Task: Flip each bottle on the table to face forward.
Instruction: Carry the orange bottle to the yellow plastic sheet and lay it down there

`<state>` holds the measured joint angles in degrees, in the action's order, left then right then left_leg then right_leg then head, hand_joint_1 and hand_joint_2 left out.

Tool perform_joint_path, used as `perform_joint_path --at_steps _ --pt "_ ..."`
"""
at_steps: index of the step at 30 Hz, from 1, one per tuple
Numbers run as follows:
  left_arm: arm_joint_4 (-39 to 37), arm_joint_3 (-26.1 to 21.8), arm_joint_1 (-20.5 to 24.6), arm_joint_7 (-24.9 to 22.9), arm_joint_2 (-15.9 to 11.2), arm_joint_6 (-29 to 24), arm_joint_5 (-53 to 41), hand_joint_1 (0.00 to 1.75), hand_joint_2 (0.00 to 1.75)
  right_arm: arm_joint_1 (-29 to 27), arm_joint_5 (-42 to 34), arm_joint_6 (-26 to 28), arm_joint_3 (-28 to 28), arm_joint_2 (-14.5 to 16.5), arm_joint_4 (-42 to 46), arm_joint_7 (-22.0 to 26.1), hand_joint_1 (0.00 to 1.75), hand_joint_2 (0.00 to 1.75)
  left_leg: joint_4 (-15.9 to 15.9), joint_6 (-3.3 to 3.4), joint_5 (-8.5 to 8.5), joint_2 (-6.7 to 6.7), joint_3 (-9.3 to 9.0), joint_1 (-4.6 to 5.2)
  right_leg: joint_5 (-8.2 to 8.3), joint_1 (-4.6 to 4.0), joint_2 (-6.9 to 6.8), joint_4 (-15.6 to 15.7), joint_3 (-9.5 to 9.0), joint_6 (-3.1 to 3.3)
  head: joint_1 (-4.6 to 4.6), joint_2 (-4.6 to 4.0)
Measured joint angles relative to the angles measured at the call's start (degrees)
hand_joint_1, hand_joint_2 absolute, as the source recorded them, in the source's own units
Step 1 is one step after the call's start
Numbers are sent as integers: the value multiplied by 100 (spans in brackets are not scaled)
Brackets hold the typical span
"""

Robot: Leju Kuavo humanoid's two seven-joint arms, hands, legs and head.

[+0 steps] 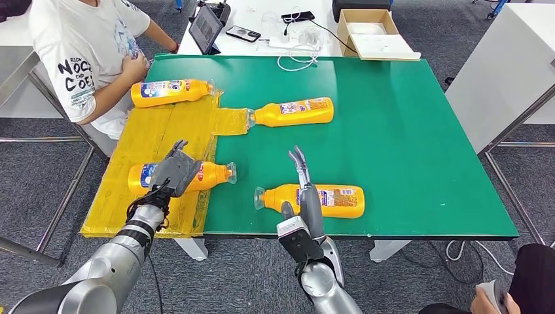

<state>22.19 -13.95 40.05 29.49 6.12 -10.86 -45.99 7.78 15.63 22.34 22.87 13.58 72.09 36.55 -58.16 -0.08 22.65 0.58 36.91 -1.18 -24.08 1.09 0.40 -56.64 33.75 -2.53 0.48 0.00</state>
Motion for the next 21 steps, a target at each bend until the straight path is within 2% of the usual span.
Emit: perform_joint_path --at_steps 1,3,5,7,10,13,17,21 --pt "42 -64 -3 96 44 66 228 0 0 0 7 -14 -15 4 -23 -10 0 0 0 0 0 0 0 0 0 0 0 0 0 0 0 0" --pt "145 -165 -37 336 135 -77 622 0 87 -1 30 -40 -42 15 -77 -25 0 0 0 1 -1 -1 3 0 1 0 0 0 3 0 1 0" --pt "279 -241 -98 665 231 -469 1018 0 175 -1 85 -52 -57 34 -133 -33 0 87 0 1 -1 -1 6 0 1 0 0 0 7 -1 1 0" --pt "503 -280 -183 931 318 -822 1494 0 175 7 223 -64 -57 48 -197 -82 0 175 0 1 0 -2 9 0 1 0 1 0 10 -1 0 0" --pt "1104 -164 -405 1049 405 -1130 2416 0 175 85 633 -80 -21 17 -357 -346 0 175 0 0 0 -5 14 0 1 -1 2 0 17 -1 -1 0" --pt "1849 115 -683 1066 447 -1198 3193 0 175 259 1074 -79 -5 -121 -564 -792 0 175 -1 0 0 -4 22 0 0 -1 2 0 24 -1 0 0" --pt "2539 412 -993 1072 467 -1167 3507 0 175 503 1513 -142 -32 -410 -708 -1334 0 175 -1 1 0 -3 27 2 0 2 1 0 24 -1 0 0" --pt "2937 620 -1283 1074 479 -1101 3598 0 175 760 2378 -180 -67 -803 -819 -2127 0 175 -2 5 -2 -1 28 9 0 9 1 1 24 -2 1 0"
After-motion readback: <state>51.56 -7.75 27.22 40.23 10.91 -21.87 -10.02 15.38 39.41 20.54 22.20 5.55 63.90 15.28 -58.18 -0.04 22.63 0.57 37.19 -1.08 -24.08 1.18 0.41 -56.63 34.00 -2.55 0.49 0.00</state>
